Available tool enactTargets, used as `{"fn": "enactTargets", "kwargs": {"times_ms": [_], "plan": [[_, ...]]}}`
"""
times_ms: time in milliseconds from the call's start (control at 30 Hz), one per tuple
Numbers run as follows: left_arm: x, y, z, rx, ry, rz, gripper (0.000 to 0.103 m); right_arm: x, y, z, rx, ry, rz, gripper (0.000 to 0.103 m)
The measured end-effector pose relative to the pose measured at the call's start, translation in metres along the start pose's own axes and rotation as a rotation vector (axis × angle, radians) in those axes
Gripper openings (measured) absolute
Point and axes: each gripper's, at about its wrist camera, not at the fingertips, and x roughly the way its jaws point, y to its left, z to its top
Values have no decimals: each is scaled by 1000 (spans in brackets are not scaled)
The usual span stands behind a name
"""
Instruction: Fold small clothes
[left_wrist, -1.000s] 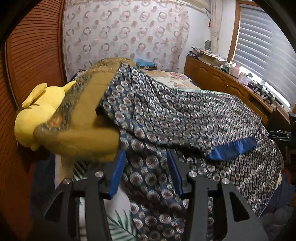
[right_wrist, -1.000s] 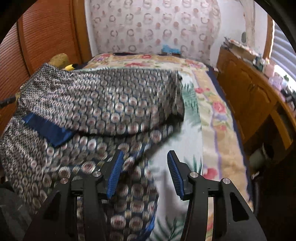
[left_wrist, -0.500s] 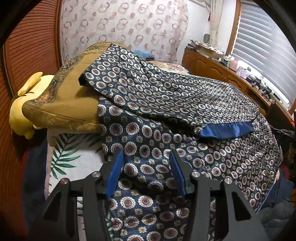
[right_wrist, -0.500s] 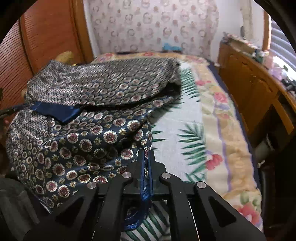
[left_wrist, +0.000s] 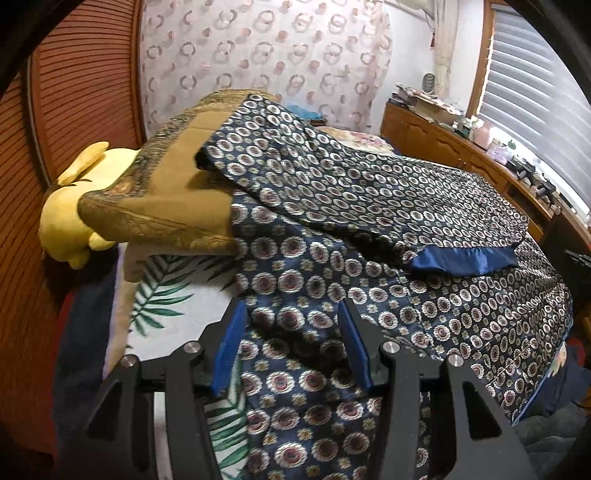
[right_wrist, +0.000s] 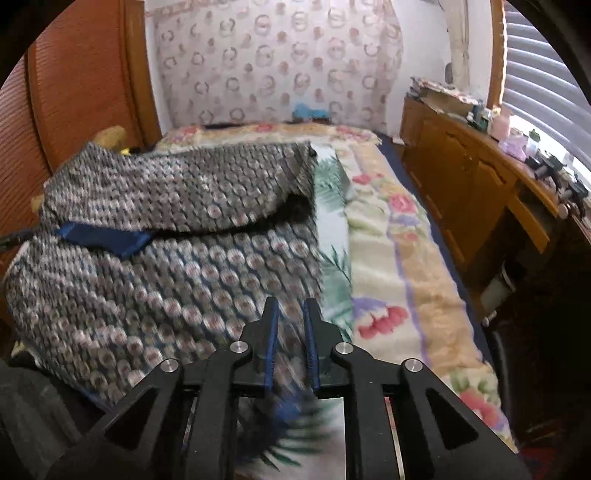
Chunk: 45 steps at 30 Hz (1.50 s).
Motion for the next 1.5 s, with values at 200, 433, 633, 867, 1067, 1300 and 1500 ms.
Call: {"fn": "enactTargets", "kwargs": {"times_ms": [200, 433, 633, 867, 1067, 1300, 1500], "plan": [[1, 11, -3, -21, 5, 15, 50, 24, 19, 21, -36, -19, 27, 34], [-3, 16, 7, -27, -30, 26, 50, 52, 35, 36, -41, -12, 62, 39], [1, 21, 39, -20, -83, 59, 50, 76, 42, 39, -39, 36, 57, 41], [13, 35, 75, -21, -102, 88, 50, 83, 38, 47, -37, 45, 37, 44], [27, 47, 94, -42, -92, 101, 50, 93, 18, 66, 9, 51, 12, 53], [37, 51, 104, -34, -82, 103, 50, 111, -4, 85, 30, 59, -76, 53], [46, 53, 109, -46, -56, 96, 50, 125, -22, 96, 68, 81, -83, 53]]}}
